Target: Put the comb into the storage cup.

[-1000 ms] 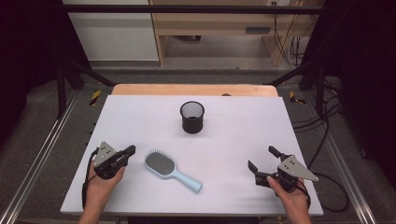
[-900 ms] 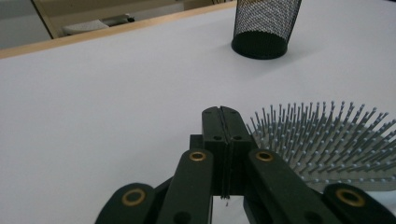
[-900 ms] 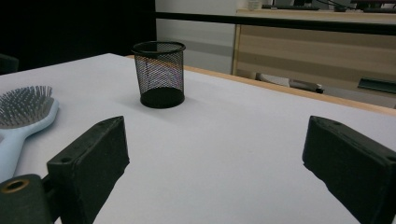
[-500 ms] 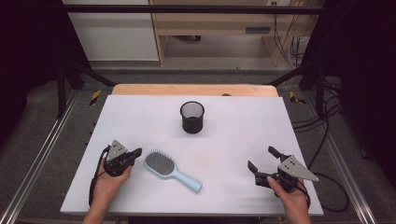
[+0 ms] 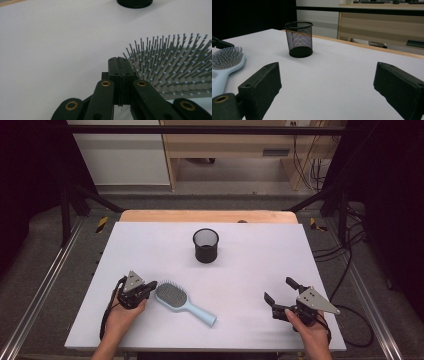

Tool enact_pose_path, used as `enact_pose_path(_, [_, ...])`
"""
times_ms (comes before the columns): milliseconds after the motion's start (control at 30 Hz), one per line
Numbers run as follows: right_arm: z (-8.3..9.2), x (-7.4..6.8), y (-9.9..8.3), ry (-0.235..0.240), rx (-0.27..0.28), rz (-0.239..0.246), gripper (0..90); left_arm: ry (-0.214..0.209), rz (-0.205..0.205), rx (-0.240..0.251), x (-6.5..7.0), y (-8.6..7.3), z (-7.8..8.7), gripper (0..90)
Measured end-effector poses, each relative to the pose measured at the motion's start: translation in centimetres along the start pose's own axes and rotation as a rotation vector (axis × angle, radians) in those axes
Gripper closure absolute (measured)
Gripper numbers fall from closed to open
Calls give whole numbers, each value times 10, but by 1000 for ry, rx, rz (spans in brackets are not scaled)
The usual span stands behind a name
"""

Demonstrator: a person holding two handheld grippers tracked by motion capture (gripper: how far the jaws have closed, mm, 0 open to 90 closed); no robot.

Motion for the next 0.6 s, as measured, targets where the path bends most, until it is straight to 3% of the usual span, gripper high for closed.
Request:
enact_pose_path(233, [0,0,0,2,1,-1,76,-13,8,-2,1,0,0,898])
enact_pose_path(600, [0,-1,1,3,4,-2,77,-35,-6,-5,16,4,-2,898])
Point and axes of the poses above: each handheld gripper's, and its own axes: z roughly backward along the jaws, y roughly out of its top, x roughly to its right, the point moved 1 cm from there along -z, roughly forward along the jaws, and after that the axes turned 12 degrees about x, right-handed, at the moved point
